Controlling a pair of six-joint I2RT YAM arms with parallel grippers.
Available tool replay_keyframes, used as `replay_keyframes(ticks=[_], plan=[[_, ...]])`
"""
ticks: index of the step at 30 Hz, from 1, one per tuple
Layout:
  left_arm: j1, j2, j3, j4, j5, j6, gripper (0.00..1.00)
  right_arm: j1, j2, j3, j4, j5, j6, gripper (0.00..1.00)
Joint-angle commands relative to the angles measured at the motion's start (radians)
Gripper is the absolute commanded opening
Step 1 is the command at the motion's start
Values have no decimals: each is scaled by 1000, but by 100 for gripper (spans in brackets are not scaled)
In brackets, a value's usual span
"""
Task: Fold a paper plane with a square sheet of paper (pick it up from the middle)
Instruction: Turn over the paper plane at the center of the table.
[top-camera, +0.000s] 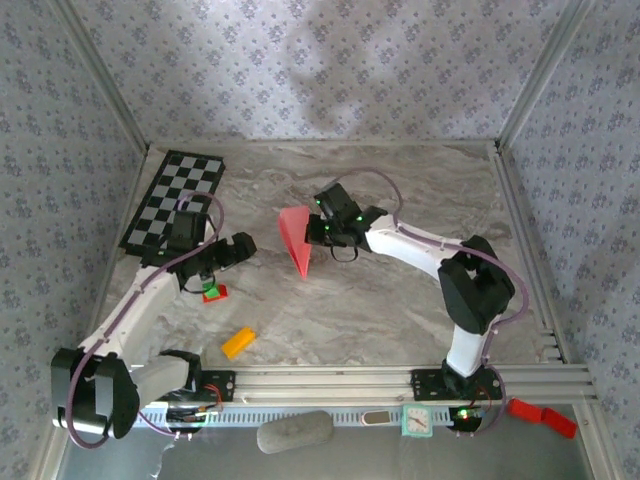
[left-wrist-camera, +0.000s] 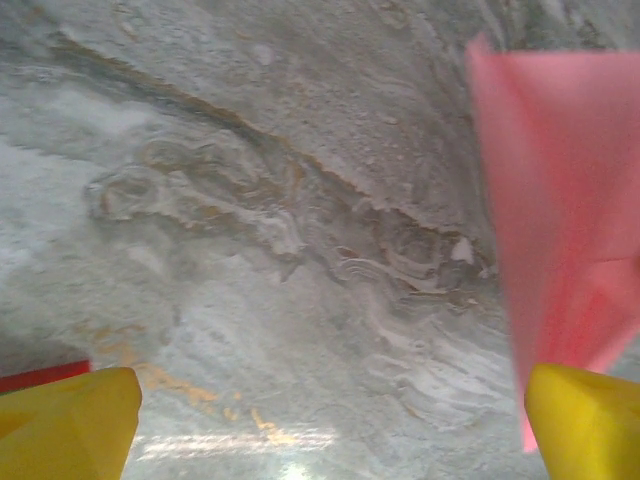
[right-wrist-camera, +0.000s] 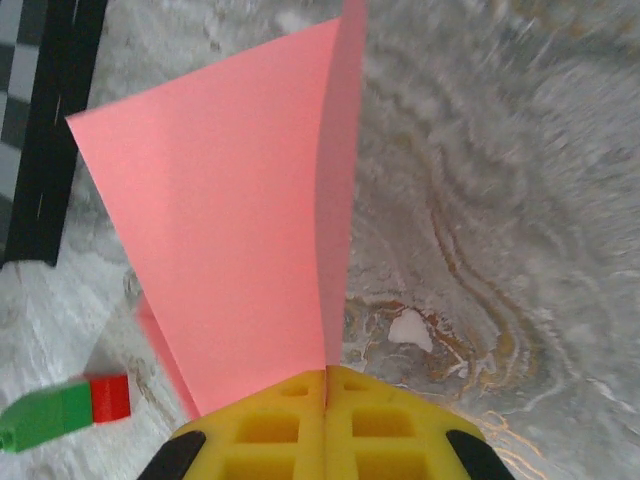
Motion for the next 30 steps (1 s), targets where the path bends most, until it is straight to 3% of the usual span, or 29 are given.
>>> replay_keyframes(ticks=[1,8,18,25,27,30], plan=[[2,33,-39,105,123,-58,96,-18,20,-106,234,-176,-18,1],[-26,86,-70,183,186,-128,85,-54,53,-260,415,-255,37,5],[-194,188,-38,260,148,-215,72,-74,54,-345,433,-206,60,8],[-321,350,70,280,100,-203,53,-80,24,-383,427,-147,63,9],[-339,391,100,245,75,-182,50,-83,11,-397,432,-133,62,9],[-343,425,105,302,121,-197,47,-86,7,-398,422,-139,57,9]])
